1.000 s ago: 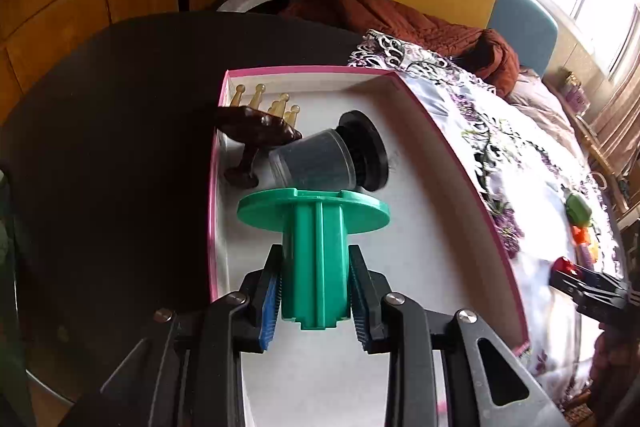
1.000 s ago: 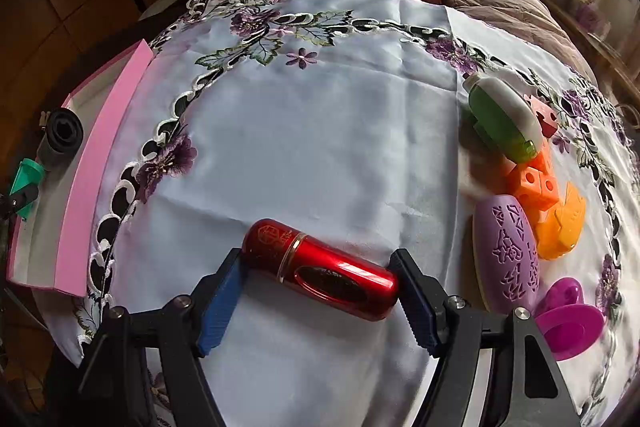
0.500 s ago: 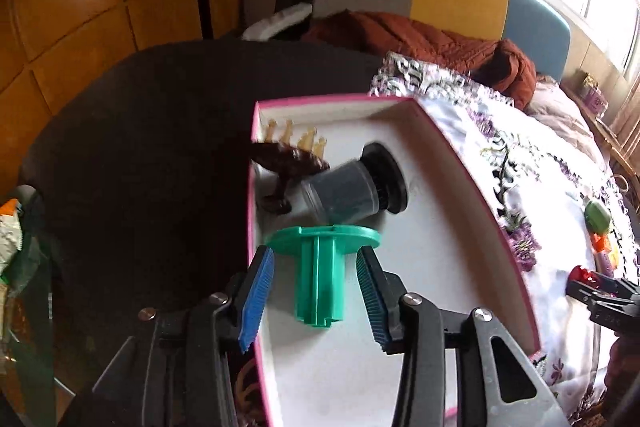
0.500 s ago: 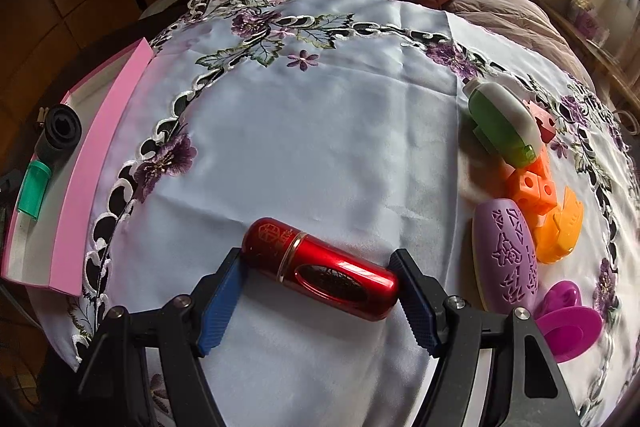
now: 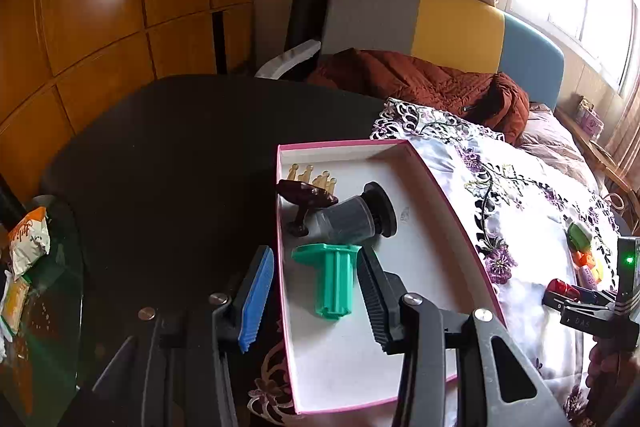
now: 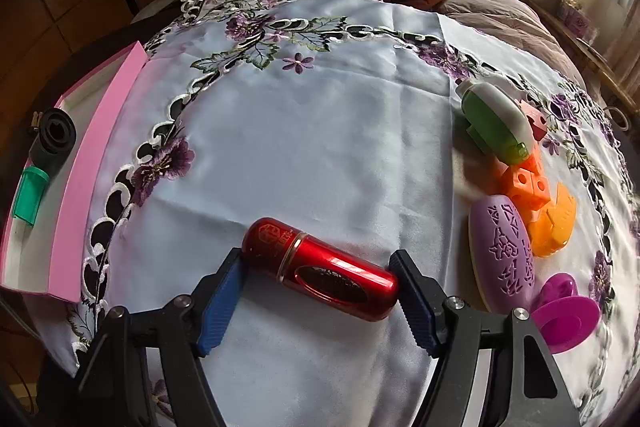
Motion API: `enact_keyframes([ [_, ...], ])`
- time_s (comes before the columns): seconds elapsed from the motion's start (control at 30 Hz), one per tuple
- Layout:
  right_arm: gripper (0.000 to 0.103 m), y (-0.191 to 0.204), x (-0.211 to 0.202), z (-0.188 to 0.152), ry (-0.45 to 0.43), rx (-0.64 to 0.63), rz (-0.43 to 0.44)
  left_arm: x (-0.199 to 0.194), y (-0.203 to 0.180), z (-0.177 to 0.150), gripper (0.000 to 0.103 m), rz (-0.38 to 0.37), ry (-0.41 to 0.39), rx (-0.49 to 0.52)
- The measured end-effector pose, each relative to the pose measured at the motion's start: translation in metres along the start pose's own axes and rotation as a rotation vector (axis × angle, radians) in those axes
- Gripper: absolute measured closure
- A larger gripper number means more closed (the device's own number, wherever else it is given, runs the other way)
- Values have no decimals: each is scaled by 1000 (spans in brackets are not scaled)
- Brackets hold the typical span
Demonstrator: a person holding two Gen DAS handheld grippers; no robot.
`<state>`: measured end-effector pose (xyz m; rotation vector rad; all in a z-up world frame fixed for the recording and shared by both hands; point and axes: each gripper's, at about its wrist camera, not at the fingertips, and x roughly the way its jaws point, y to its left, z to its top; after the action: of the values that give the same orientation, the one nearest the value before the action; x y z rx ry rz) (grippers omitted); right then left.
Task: Organize rigid objects
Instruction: 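Place the green spool in the tray with the left gripper while the right carries the red cylinder, then lower the red cylinder into the tray and open the right gripper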
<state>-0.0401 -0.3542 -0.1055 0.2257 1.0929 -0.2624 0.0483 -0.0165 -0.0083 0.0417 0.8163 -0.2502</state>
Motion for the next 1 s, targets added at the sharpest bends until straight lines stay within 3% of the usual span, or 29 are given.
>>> enact_keyframes([
  [0.27,30,33,-23,19,-65,-42,60,4,15,-12,59,8,23,-31],
  [0.57,30,141,-48,58,-171,-297,186,3,36,-18,59,17,26,-78],
  [0.77,30,207,-24,76,-146,-466,186,4,52,-23,60,25,38,-110],
  [0.83,30,223,-7,82,-127,-508,151,5,56,-25,60,24,44,-121],
  [1.0,27,237,24,92,-99,-517,116,10,59,-29,60,21,64,-126],
])
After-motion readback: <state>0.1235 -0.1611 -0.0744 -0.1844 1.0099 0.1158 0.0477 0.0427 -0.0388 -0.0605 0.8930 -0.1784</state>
